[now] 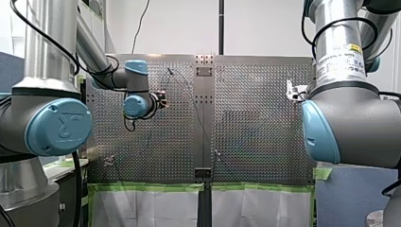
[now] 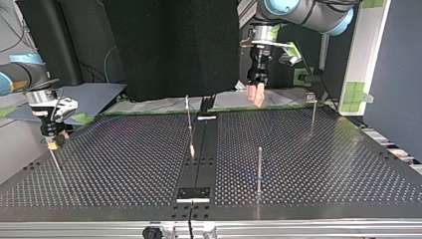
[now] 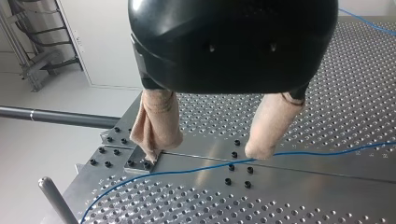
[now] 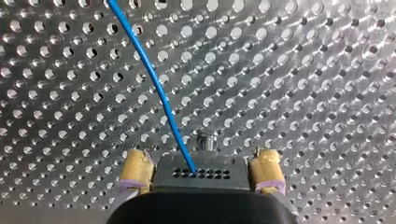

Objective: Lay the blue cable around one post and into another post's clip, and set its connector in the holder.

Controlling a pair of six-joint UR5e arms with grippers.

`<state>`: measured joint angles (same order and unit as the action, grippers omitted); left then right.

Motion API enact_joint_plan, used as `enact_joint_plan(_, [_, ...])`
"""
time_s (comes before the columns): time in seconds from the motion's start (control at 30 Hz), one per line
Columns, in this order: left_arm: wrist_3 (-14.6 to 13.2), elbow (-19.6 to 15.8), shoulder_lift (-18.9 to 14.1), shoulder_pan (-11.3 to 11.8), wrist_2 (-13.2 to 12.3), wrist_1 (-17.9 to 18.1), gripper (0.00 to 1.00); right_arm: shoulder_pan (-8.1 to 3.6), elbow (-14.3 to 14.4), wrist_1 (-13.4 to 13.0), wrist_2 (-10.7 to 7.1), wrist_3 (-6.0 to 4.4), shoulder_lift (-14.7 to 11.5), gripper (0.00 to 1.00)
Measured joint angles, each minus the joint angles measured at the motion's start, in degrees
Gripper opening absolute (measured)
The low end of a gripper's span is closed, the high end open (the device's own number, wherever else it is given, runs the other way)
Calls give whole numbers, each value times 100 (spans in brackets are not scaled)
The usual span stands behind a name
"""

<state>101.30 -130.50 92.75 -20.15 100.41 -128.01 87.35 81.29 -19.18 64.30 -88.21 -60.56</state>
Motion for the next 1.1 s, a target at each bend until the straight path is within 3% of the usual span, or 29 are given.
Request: enact_joint_plan(1.1, [0, 0, 14, 0, 0, -14, 100, 12, -1, 10, -153, 33, 2, 99])
